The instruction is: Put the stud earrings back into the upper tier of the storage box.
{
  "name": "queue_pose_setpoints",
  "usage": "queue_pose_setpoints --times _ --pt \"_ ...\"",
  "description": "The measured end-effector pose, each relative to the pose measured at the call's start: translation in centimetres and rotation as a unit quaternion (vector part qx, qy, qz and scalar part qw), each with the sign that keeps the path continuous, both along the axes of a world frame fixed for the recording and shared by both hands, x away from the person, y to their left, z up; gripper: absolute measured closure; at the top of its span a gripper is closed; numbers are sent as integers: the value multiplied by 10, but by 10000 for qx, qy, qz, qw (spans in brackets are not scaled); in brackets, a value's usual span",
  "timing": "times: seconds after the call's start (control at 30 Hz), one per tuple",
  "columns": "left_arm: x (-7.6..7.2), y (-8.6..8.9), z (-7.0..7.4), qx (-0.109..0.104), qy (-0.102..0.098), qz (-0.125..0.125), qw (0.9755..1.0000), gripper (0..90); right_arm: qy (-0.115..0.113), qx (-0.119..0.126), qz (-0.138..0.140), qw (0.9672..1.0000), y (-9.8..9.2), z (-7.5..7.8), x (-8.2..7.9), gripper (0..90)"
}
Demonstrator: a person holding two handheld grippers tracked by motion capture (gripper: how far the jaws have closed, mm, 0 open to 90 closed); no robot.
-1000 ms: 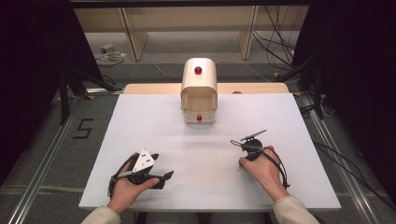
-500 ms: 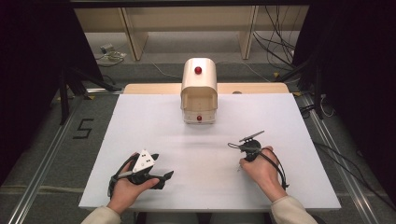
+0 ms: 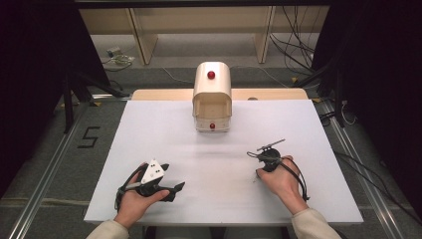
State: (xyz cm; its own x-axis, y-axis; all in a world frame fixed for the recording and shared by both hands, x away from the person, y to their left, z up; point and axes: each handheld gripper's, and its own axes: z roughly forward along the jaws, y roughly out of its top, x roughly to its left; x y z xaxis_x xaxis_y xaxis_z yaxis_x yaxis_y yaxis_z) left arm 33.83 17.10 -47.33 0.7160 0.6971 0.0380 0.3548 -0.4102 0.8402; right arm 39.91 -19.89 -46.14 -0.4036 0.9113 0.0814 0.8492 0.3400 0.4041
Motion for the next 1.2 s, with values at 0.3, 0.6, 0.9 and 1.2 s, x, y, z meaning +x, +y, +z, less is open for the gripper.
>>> queue_pose_setpoints --times 0.3,0.6,0.9,1.2 --pt "0 0 0 2 3 1 10000 164 -242 207 33 9995 -2 7 0 900" --pt "0 0 0 6 4 1 10000 164 -583 374 134 9975 -2 15 -1 900" --pt "0 -1 0 10 3 -18 10000 164 -840 520 296 9947 -1 20 -2 900" --pt "0 -1 0 17 -4 -13 10000 164 -1077 710 402 9908 -1 27 -3 900"
